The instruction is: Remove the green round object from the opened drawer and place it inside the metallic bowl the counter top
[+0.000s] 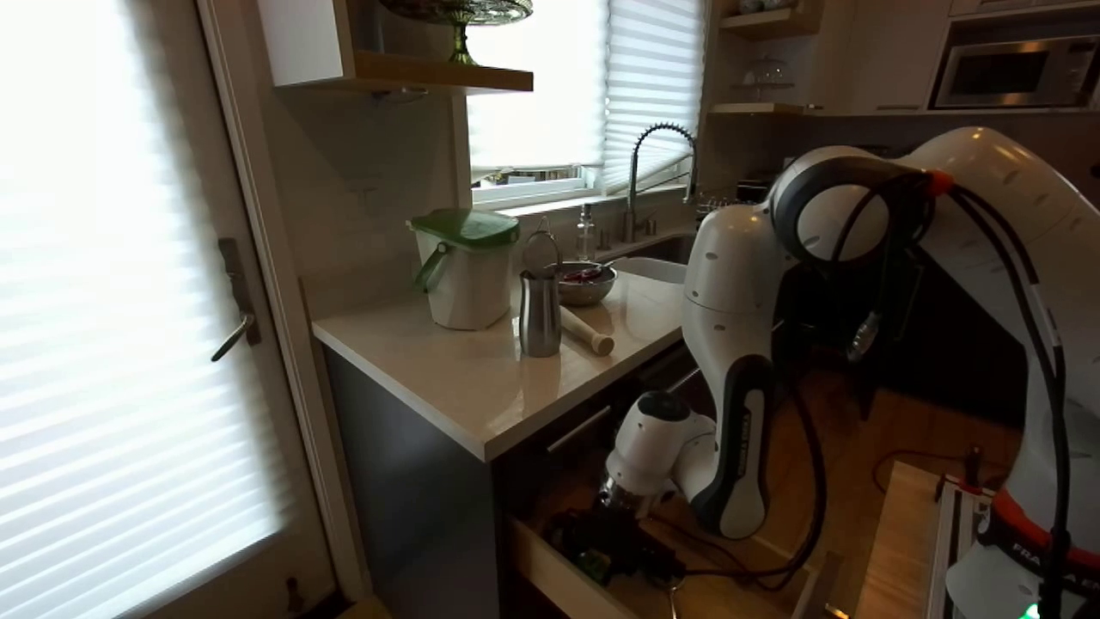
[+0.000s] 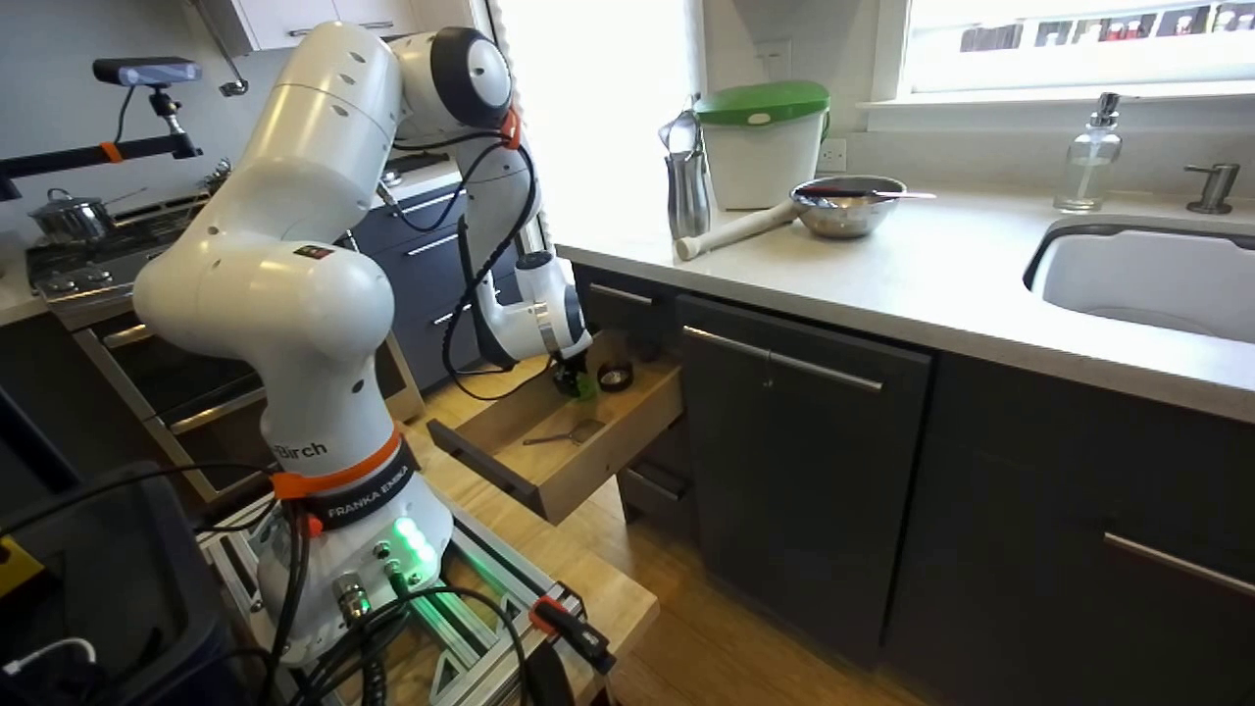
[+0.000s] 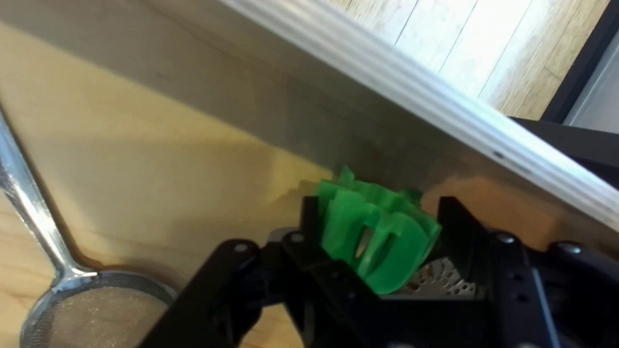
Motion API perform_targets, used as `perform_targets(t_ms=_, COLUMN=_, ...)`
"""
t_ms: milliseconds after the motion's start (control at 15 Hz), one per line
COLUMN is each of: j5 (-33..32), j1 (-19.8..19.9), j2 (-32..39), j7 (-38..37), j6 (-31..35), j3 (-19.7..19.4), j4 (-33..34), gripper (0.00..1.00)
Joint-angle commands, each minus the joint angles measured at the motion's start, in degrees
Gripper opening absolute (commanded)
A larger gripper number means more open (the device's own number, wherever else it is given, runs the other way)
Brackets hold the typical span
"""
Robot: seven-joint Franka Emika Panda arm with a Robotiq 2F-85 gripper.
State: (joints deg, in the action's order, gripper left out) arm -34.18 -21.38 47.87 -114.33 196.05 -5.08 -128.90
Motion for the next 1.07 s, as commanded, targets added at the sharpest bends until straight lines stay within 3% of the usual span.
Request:
perform_targets(t_ms=0, j5=-0.10, j1=-1.15, j2=-2.57, j7=-0.10, j6=-0.09, j3=-0.68, j4=-3.10, gripper=0.38)
perform_targets(t_ms=67, j5=8.06, j1=2.91, j2=-6.32, j7=11.46, j6=-3.39, j3=4.65, j4=-7.68, gripper=0.38)
perform_targets(t_ms=267, j5=15.86, j1=3.59, j2=-15.38, j7=22.14, j6=-5.22, j3=5.78, j4=-17.22, gripper=0.38)
perform_targets(t_ms=333, j5=9.82, j1=0.93, j2=-18.26, j7=16.17, j6=-5.26, j3=1.72, j4=-19.23, gripper=0.38)
perform_targets(t_ms=400, j5=10.87, j1=0.40, j2=-21.22, j7=17.92, j6=-4.80, j3=0.98, j4=-21.68, gripper=0.38)
perform_targets(t_ms=667, j5=8.96, j1=3.17, j2=-34.14, j7=17.86, j6=-5.16, j3=1.52, j4=-30.06, gripper=0.38)
perform_targets(t_ms=800, j5=9.59, j1=2.80, j2=-40.63, j7=18.06, j6=-2.77, j3=-0.08, j4=-33.43, gripper=0.38)
perform_targets(t_ms=867, j5=7.36, j1=1.50, j2=-40.04, j7=15.80, j6=-1.90, j3=-2.42, j4=-28.29, gripper=0.38)
perform_targets(t_ms=1000, j5=9.52, j1=0.56, j2=-45.55, j7=16.82, j6=-1.44, j3=-5.57, j4=-28.60, gripper=0.38)
